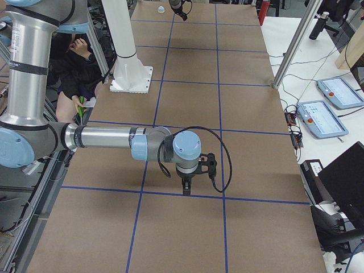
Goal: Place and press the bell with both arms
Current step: 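Grasp the light-blue bell with the left gripper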
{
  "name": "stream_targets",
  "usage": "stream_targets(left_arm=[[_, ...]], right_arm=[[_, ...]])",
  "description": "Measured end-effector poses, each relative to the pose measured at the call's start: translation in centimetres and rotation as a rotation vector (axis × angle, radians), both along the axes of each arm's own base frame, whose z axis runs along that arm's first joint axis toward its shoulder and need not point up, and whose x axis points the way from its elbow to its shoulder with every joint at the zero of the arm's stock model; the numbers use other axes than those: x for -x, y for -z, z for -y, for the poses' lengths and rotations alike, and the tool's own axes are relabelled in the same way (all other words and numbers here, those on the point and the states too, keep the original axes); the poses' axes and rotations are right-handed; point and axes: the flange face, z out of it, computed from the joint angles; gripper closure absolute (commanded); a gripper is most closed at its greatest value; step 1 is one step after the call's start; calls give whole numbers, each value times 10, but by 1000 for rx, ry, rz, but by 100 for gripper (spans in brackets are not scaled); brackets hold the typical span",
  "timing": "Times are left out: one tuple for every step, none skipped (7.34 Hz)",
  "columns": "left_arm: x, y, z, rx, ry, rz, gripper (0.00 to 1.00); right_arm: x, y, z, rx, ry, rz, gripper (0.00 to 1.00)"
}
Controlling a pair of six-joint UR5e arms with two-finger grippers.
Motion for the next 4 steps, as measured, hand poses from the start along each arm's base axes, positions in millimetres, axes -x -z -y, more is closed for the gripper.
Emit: stream_targets(left_arm=[[6, -28, -22, 28, 85, 68, 0], [12, -53, -45, 46, 165, 129, 0], [15, -73, -64, 49, 247, 176, 0], [14, -96, -78, 46, 330, 220, 0]], right_arm=[[0, 1, 0, -3, 0, 0, 0], [0, 3, 0, -7, 0, 0, 0], [0, 5, 1, -10, 0, -1, 0], [0, 6, 1, -14, 0, -1, 0]])
